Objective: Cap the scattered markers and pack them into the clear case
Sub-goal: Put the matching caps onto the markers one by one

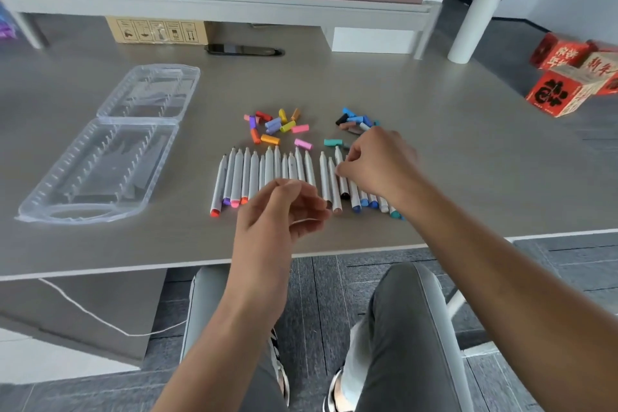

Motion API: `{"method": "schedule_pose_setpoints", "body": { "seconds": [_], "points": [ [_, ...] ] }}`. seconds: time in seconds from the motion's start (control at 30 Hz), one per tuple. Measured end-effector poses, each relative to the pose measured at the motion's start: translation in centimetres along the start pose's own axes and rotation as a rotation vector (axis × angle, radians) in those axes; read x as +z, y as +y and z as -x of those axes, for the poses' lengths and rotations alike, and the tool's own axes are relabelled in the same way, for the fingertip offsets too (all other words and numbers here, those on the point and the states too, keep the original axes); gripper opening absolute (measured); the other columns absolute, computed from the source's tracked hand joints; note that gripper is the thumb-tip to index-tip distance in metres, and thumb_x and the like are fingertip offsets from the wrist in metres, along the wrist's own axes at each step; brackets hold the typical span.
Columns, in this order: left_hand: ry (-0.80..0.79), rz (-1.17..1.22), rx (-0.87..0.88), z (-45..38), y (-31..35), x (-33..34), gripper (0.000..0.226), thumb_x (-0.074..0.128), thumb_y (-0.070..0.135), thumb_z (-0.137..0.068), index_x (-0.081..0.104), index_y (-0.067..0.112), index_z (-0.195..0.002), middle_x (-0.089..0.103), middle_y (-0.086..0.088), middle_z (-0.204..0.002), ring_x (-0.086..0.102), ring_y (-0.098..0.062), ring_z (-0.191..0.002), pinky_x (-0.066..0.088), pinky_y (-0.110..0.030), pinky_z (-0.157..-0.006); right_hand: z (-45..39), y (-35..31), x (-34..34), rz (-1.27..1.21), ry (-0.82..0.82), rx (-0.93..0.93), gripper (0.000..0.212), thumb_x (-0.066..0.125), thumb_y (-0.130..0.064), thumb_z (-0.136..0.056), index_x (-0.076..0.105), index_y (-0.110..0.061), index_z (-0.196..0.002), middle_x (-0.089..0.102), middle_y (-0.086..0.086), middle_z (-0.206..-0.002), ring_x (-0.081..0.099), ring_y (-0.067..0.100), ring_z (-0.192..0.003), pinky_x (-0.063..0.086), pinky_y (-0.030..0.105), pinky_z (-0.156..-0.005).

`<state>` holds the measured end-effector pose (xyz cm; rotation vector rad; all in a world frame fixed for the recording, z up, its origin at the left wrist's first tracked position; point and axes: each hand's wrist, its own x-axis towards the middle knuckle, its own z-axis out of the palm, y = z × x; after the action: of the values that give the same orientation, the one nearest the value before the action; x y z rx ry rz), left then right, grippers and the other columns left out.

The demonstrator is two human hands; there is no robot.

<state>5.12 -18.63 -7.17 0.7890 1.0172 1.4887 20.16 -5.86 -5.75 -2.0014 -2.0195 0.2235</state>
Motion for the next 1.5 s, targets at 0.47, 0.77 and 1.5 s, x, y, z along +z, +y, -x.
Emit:
{"method": "schedule_pose_setpoints", "body": {
  "seconds": [0.47, 0.77, 1.5],
  "points": [
    [-0.047, -0.577, 0.087, -4.9, 0.9, 1.5, 0.011, 0.068, 0.023, -0.094, 0.069, 0.019, -0.104, 0.073, 0.001, -0.080, 0.071, -0.018, -0.072, 0.059, -0.042, -0.072, -1.6, 0.8, -2.8, -0.489, -0.142, 0.176, 0.035, 0.079, -0.035, -0.078, 0.072, -0.004, -0.066, 0.056, 0.013, -0.058, 0.046, 0.016, -0.055, 0.038, 0.032, -0.060],
    [-0.072, -0.270, -0.194, -9.3, 0.2, 5.4, 0.056, 0.070, -0.002, -0.091, 0.046, -0.001, -0.142, 0.076, -0.015, -0.094, 0.077, -0.028, -0.079, 0.063, -0.041, -0.081, -2.4, 2.1, -2.8, -0.615, -0.202, 0.116, 0.036, 0.081, -0.036, -0.084, 0.079, 0.000, -0.083, 0.062, 0.015, -0.066, 0.057, 0.014, -0.063, 0.046, 0.028, -0.066],
    [-0.101, 0.142, -0.332, -10.4, 1.3, 4.1, 0.045, 0.046, -0.014, -0.094, 0.052, 0.002, -0.136, 0.058, -0.024, -0.099, 0.075, -0.040, -0.076, 0.063, -0.040, -0.067, -14.0, 0.5, 1.8, -0.038, 0.027, -0.095, 0.015, 0.075, -0.028, -0.083, 0.076, -0.014, -0.081, 0.072, 0.005, -0.072, 0.069, 0.028, -0.076, 0.057, 0.034, -0.067]
  ]
}}
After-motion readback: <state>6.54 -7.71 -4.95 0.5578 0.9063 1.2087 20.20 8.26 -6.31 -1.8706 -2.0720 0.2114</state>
